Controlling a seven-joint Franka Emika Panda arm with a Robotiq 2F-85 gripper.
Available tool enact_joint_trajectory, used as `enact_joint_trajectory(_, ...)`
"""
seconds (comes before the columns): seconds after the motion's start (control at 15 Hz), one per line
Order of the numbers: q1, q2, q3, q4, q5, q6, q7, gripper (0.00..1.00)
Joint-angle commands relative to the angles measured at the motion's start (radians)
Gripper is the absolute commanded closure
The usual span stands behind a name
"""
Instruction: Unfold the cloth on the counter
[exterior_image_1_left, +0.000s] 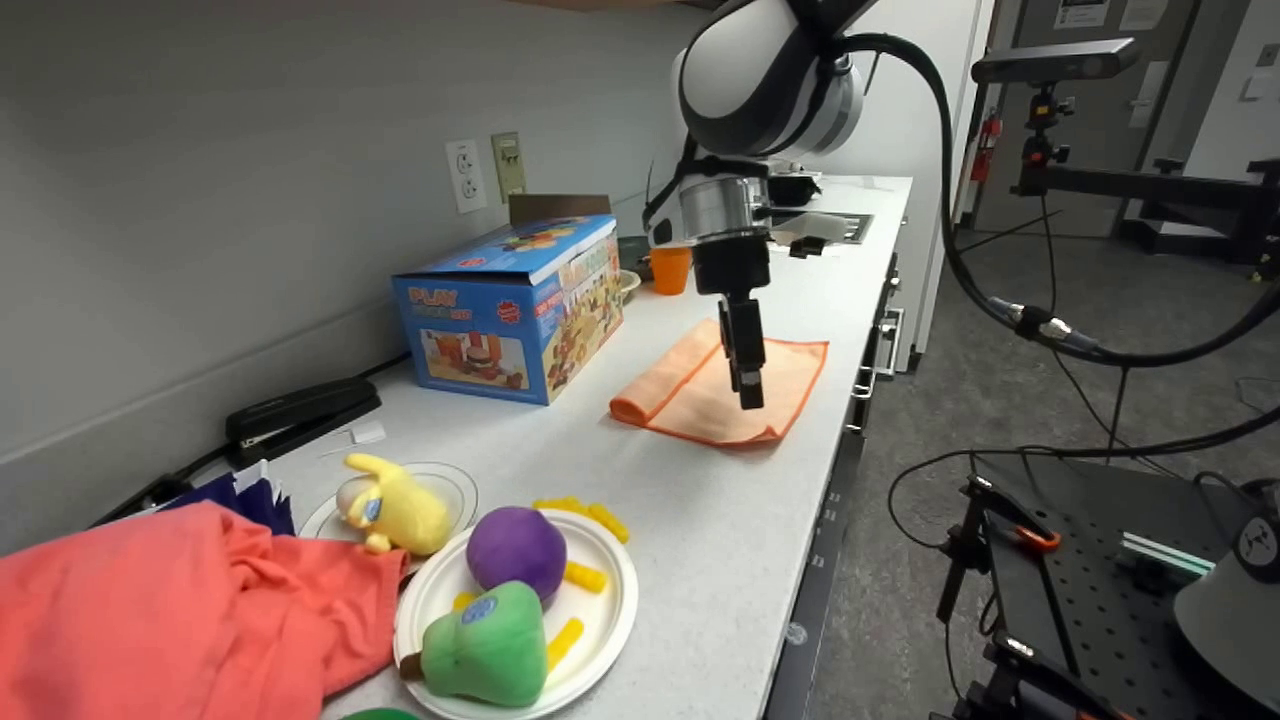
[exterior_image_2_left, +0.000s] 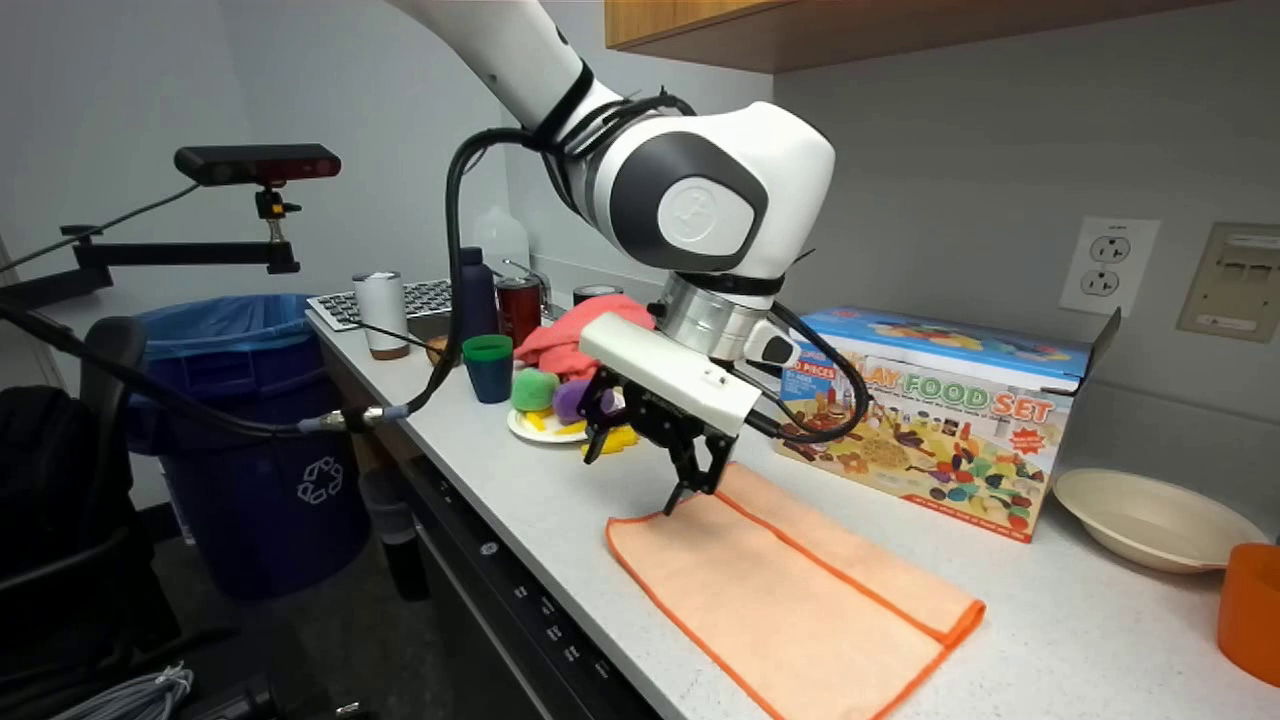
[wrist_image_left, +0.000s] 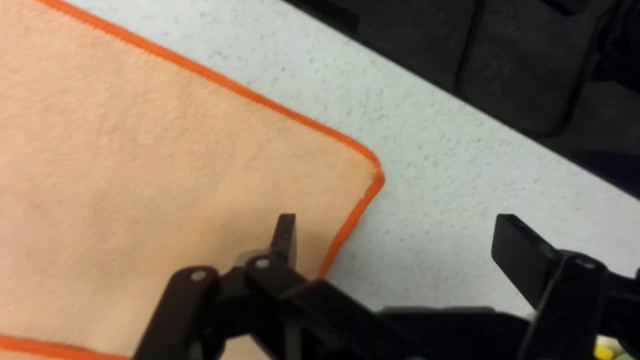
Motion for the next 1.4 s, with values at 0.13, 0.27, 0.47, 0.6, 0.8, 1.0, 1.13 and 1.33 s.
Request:
enact_joint_trajectory(0.13,0.048,0.050,0.004,0.022,-0.188,0.270,0.286,0.00)
enact_joint_trajectory(0.27,0.064,0.075,-0.002,0.034,-0.279,0.311,0.418,0.00)
enact_joint_trajectory(0.47,0.073,0.115,-0.005,0.064,-0.340,0.280,0.534,0.00)
enact_joint_trajectory(0.6,0.063,0.140,-0.001,0.088,-0.317,0.249,0.551,0.00)
enact_joint_trajectory(0.8,0.042,0.181,0.002,0.129,-0.259,0.209,0.542,0.00)
enact_joint_trajectory(1.0,0.018,0.220,0.006,0.178,-0.188,0.154,0.529,0.00)
enact_joint_trajectory(1.13,0.008,0.243,0.004,0.209,-0.154,0.131,0.536,0.00)
enact_joint_trajectory(1.33,-0.001,0.272,0.000,0.250,-0.131,0.113,0.549,0.00)
